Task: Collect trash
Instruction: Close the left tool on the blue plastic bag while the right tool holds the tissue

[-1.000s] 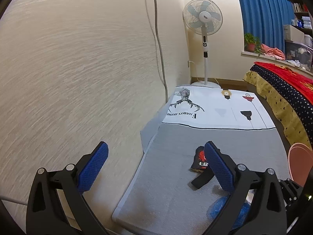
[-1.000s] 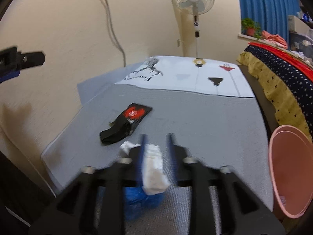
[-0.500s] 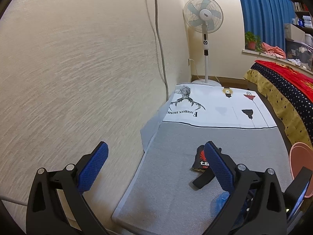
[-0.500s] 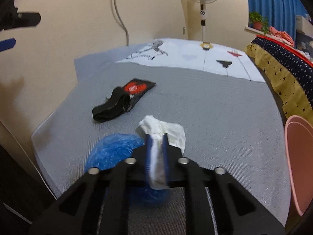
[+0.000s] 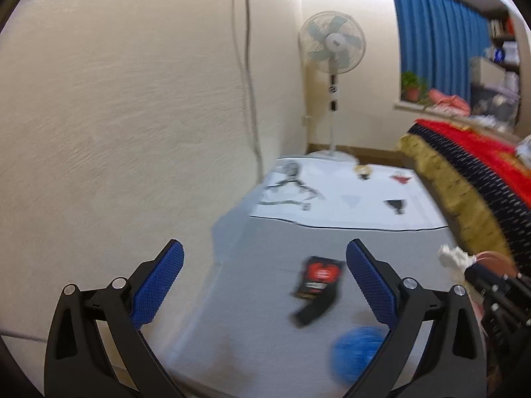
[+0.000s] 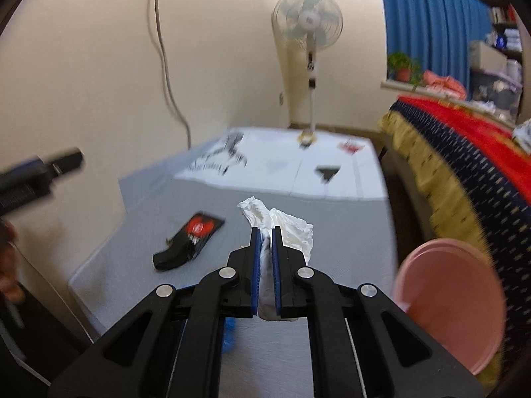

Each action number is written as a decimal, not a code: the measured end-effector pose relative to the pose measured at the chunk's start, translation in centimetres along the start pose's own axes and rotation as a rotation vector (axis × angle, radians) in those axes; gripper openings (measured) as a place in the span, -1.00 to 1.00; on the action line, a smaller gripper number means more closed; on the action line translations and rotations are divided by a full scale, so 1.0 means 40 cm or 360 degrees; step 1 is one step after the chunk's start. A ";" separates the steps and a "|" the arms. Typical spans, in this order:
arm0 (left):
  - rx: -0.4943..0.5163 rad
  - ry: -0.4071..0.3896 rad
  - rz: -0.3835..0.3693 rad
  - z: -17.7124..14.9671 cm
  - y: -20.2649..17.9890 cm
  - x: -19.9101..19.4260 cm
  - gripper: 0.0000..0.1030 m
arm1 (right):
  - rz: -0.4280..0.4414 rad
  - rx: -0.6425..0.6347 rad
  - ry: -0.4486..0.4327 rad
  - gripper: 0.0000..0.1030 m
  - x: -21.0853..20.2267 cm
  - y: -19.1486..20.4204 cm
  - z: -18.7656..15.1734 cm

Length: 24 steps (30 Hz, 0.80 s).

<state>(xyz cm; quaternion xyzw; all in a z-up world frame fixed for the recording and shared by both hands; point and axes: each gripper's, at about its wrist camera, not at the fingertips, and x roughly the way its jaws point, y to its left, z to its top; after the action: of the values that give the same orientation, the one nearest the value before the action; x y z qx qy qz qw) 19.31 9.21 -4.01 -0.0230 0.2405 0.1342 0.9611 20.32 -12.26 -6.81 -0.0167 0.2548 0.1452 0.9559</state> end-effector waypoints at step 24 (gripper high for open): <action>-0.0060 0.0285 -0.0280 -0.339 -0.218 0.141 0.62 | -0.0246 0.0346 0.0030 -0.86 -0.209 -0.287 -0.103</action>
<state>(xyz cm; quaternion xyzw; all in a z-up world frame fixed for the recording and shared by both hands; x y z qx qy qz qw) 20.24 0.75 -18.81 -0.0738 0.3198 0.0512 0.9432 14.70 -25.93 -6.75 0.0660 0.2759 0.0426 0.9580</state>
